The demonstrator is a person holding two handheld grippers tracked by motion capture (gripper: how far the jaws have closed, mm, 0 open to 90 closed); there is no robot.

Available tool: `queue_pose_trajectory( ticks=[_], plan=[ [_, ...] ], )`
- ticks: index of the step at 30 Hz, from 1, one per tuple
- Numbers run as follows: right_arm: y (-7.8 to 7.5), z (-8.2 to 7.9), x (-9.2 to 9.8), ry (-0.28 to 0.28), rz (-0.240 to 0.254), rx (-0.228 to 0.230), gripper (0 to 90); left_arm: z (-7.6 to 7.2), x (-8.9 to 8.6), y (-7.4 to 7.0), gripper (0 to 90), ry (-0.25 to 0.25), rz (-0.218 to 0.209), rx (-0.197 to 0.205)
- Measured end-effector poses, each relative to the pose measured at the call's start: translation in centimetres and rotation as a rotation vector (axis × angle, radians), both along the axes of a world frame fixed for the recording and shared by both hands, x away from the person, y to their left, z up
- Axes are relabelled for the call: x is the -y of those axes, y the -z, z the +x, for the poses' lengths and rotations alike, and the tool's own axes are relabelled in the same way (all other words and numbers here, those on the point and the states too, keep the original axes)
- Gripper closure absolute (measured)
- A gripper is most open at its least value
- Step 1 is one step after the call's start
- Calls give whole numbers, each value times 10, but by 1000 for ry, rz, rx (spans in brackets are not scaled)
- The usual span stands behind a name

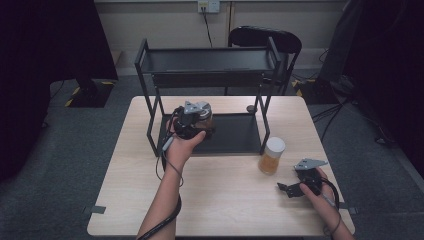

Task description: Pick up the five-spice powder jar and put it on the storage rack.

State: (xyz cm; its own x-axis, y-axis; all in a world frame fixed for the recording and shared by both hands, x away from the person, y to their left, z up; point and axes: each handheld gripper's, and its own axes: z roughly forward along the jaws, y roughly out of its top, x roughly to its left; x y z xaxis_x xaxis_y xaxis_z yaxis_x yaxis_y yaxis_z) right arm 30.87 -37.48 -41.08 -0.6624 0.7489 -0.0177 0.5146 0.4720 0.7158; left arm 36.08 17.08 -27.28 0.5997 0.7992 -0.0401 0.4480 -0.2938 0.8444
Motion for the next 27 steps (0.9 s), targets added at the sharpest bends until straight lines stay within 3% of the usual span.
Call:
queue_pose_trajectory(
  ticks=[13,27],
  plan=[
    [0,0,0,1,1,2,0,3,-5,-29,312,-5,-9,-2],
    [0,0,0,1,1,0,0,7,-6,-62,312,-28,28,3]
  ],
)
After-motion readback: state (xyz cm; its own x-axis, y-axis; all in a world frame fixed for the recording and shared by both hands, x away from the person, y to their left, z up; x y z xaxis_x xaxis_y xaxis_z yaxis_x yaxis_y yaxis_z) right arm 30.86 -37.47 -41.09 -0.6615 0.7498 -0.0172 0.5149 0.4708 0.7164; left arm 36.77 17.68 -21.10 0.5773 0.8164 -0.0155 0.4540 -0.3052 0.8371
